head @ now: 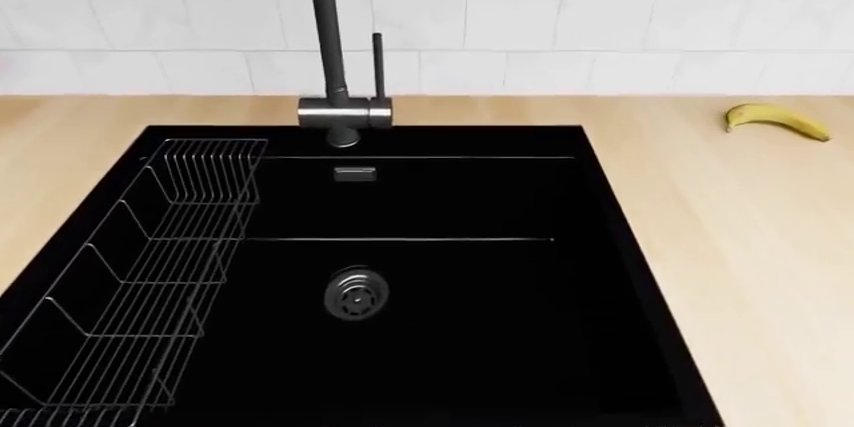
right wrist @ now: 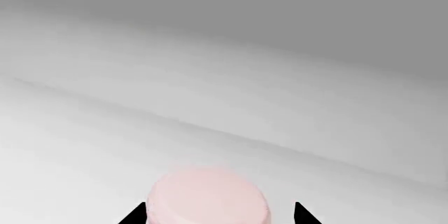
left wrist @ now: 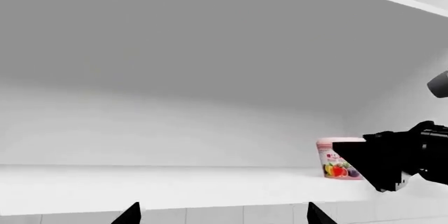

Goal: From the different types of pastries on the counter, select a croissant and place it on the cutting board. Then retrieve a jar of jam from the cabinet and place it alongside the croissant on the cutting board.

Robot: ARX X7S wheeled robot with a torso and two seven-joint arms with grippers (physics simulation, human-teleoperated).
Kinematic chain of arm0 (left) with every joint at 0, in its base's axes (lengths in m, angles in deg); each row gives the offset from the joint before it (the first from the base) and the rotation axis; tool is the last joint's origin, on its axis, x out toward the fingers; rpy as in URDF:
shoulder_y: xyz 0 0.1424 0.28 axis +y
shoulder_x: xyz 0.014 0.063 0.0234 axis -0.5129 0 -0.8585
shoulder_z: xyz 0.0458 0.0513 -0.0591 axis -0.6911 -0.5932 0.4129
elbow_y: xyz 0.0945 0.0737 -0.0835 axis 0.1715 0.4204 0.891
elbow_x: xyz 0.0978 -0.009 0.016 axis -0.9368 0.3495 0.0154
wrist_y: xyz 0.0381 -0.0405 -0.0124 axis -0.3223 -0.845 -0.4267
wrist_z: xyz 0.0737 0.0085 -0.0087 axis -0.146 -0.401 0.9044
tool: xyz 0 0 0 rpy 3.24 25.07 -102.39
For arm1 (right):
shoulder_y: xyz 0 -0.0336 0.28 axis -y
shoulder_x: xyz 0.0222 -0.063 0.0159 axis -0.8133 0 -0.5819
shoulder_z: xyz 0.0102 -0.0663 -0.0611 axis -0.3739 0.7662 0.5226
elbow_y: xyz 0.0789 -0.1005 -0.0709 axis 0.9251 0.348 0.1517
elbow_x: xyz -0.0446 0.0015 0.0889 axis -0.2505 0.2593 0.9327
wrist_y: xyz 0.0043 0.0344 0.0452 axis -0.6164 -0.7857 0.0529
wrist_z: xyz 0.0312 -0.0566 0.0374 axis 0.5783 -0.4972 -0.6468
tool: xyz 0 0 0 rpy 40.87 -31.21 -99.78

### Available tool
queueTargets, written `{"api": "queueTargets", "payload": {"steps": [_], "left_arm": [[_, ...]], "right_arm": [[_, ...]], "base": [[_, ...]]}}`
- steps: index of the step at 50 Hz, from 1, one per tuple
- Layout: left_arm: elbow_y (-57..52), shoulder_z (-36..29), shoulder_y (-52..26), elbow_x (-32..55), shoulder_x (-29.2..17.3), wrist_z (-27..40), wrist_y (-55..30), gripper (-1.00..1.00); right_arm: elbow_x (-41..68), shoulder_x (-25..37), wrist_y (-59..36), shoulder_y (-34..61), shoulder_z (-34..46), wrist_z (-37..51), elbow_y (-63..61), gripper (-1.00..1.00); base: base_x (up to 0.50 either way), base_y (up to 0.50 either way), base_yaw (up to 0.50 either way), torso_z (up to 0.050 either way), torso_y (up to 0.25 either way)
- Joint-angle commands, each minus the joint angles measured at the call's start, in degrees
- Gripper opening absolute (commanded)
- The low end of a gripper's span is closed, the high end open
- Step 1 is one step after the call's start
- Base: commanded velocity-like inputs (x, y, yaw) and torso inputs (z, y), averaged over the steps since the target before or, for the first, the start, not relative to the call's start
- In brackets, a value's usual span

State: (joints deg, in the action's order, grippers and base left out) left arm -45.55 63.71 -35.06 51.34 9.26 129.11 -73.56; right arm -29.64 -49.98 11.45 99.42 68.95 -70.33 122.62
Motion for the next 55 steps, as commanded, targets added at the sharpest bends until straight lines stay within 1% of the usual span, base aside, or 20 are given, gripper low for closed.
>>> {"api": "queueTargets", "payload": {"steps": [1,11,12,44,55], "left_arm": [[0.0,-0.3,0.2,0.0,-0.5,-0.1,0.5,1.0],[-0.1,-0.4,0.0,0.7,-1.0,0.5,0.8,1.0],[-0.1,-0.5,0.0,0.7,-1.1,0.5,0.8,1.0],[-0.1,-1.9,0.3,-0.3,-1.3,-0.8,2.5,1.0],[-0.7,-2.3,1.7,-2.6,-1.5,-3.2,3.8,1.0]], "right_arm": [[-0.5,0.0,0.0,0.0,0.4,0.0,0.3,1.0],[-0.5,0.0,0.0,0.0,0.4,0.0,0.3,1.0],[-0.5,0.0,0.0,0.0,0.4,0.0,0.3,-1.0],[-0.5,0.0,0.0,0.0,0.4,0.0,0.3,-1.0],[-0.5,0.0,0.0,0.0,0.4,0.0,0.3,-1.0]], "base": [[0.33,0.0,0.0,0.0,0.0],[0.0,0.0,0.0,0.0,-0.002],[0.0,0.0,0.0,0.0,0.0],[0.0,0.0,0.0,0.0,-0.001],[-0.22,0.0,0.0,0.0,0.0]]}}
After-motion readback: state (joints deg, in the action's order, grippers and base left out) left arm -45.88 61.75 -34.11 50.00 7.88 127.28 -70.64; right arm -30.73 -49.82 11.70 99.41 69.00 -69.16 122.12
